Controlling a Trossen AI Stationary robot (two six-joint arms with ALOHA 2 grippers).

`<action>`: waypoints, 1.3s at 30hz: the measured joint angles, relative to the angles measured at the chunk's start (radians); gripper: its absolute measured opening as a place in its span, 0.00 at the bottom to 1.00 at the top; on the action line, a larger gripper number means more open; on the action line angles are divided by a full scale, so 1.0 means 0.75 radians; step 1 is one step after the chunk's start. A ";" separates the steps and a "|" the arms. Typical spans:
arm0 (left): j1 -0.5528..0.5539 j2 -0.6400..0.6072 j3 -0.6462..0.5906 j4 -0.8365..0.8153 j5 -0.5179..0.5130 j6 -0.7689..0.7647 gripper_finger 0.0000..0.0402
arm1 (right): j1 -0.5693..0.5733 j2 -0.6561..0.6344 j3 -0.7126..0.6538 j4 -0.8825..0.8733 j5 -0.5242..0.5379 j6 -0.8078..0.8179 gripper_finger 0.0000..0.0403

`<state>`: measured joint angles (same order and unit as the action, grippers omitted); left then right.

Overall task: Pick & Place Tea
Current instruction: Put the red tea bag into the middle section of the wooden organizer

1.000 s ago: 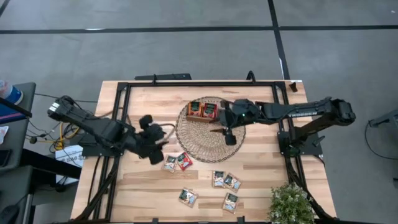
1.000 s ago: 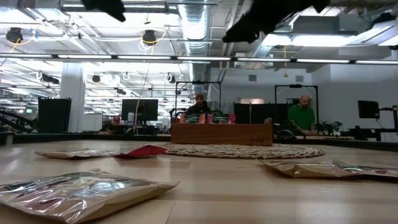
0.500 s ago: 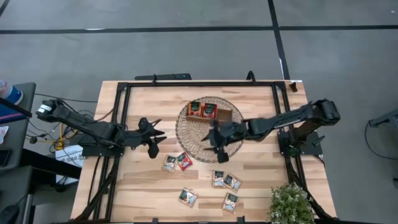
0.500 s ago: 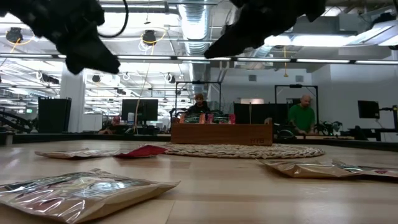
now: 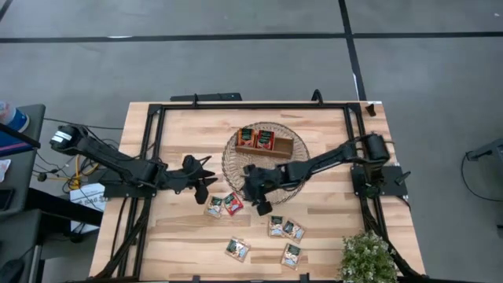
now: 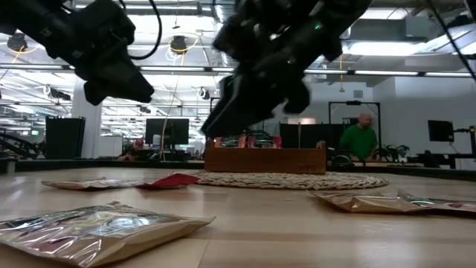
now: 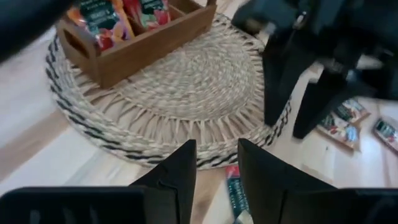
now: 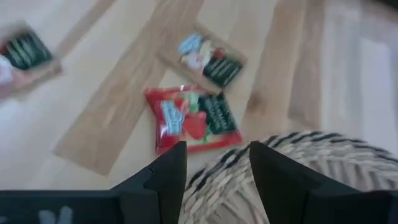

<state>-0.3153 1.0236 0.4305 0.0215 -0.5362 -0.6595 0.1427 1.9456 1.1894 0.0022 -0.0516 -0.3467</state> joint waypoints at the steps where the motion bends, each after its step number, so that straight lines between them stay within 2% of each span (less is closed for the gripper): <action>1: 0.000 0.029 0.000 0.036 0.000 -0.009 0.27 | 0.001 0.028 0.024 0.007 0.000 -0.006 0.42; 5: -0.001 0.126 0.001 0.139 0.001 -0.042 0.27 | 0.016 0.098 0.091 0.014 -0.002 -0.018 0.42; 15: -0.001 0.337 0.001 0.340 0.029 -0.089 0.27 | 0.071 0.096 0.100 0.008 -0.003 -0.037 0.42; 18: -0.001 0.383 0.001 0.401 0.050 -0.091 0.26 | 0.072 0.141 0.103 0.041 -0.005 -0.037 0.42; 24: -0.001 0.410 0.002 0.463 0.117 -0.104 0.26 | 0.070 0.207 0.104 0.037 0.000 -0.026 0.42; 27: -0.001 0.409 0.002 0.454 0.126 -0.110 0.26 | 0.071 0.246 0.112 0.135 -0.001 -0.006 0.42; 33: -0.001 0.409 0.002 0.456 0.129 -0.110 0.26 | 0.068 0.261 0.128 0.133 -0.001 0.014 0.41; 39: -0.001 0.409 0.002 0.455 0.130 -0.110 0.26 | 0.051 0.345 0.175 0.141 -0.032 0.079 0.32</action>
<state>-0.3161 1.3304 0.4316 0.3630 -0.4388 -0.7422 0.1812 2.2040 1.3205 0.1080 -0.0756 -0.2872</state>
